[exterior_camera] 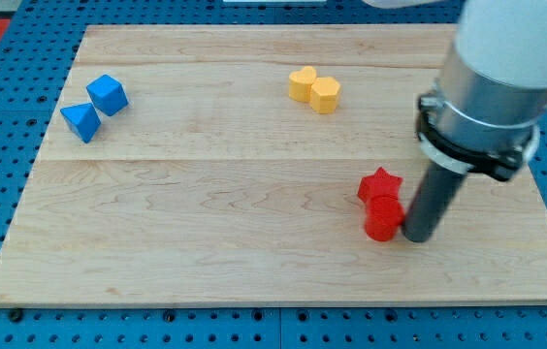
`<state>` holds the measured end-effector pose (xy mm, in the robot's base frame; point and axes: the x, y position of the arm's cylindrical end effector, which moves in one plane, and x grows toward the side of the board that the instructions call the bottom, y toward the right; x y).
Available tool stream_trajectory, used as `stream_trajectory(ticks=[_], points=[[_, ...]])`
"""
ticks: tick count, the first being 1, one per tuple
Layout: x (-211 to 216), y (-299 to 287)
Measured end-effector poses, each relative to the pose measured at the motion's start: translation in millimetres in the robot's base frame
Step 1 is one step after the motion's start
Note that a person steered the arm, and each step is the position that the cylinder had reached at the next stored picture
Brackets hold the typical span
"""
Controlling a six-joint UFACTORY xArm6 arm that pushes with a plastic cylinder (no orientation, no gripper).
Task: Separate the red blocks from each other
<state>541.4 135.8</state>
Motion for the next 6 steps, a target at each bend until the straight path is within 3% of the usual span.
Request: stream_trajectory(ticks=[6], points=[[-39.4,-78.6]])
